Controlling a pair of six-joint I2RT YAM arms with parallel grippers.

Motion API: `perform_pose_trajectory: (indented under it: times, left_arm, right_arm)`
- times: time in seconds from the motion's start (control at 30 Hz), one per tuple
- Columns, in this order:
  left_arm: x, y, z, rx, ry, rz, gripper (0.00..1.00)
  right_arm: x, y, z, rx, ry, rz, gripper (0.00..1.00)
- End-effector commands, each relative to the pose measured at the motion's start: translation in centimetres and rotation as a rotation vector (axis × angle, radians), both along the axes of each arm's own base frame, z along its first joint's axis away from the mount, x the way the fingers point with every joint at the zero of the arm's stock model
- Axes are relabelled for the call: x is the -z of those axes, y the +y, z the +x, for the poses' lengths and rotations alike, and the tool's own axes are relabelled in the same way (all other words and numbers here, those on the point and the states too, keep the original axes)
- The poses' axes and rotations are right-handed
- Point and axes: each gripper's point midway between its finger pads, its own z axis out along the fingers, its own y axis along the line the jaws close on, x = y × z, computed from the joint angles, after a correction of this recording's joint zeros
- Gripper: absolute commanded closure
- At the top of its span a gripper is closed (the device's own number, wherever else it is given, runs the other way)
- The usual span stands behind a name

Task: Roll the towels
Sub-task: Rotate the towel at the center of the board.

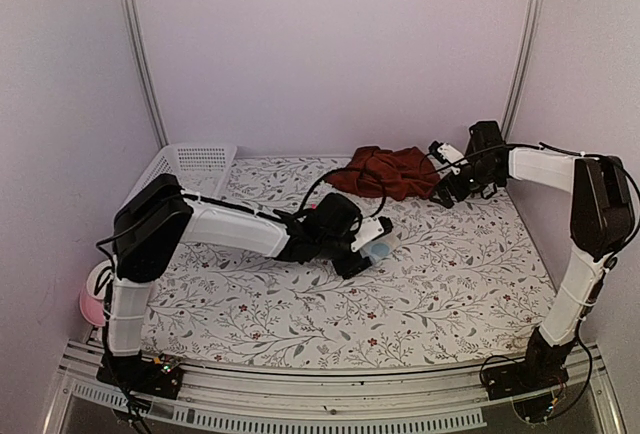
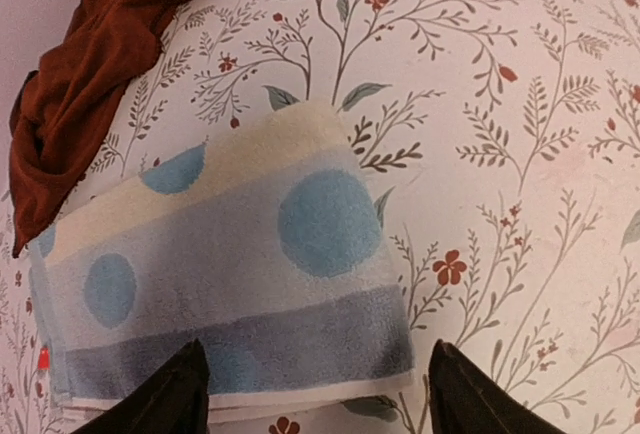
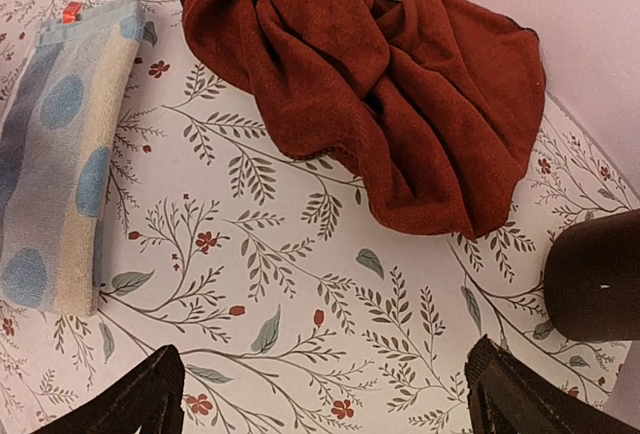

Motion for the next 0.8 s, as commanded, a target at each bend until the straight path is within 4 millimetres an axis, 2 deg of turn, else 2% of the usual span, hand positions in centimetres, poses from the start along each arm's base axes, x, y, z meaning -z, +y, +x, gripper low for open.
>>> perform_pose_trajectory:
  times: [0.0,0.13,0.3,0.53,0.77]
  left_arm:
    - [1.4,-1.5,-0.4,0.053,-0.064,0.077,0.26]
    - [3.4,-1.7,-0.7,0.065,-0.056,0.136,0.30]
    - [4.7,-1.6,-0.8,0.069,-0.050,0.167,0.40]
    - [5.6,-1.2,-1.3,0.061,-0.009,0.186,0.70]
    - [4.3,0.3,-3.6,0.053,0.048,0.101,0.97]
  right_arm:
    - [-1.2,0.6,-0.1,-0.010,-0.022,0.034,0.01]
    - [-1.2,0.6,-0.2,-0.012,-0.020,0.036,0.01]
    - [-1.6,0.8,-0.4,-0.025,-0.024,0.043,0.01]
    - [-2.1,2.0,-1.5,-0.110,-0.027,0.086,0.01]
    - [-3.0,4.8,-4.1,-0.264,-0.006,0.188,0.01]
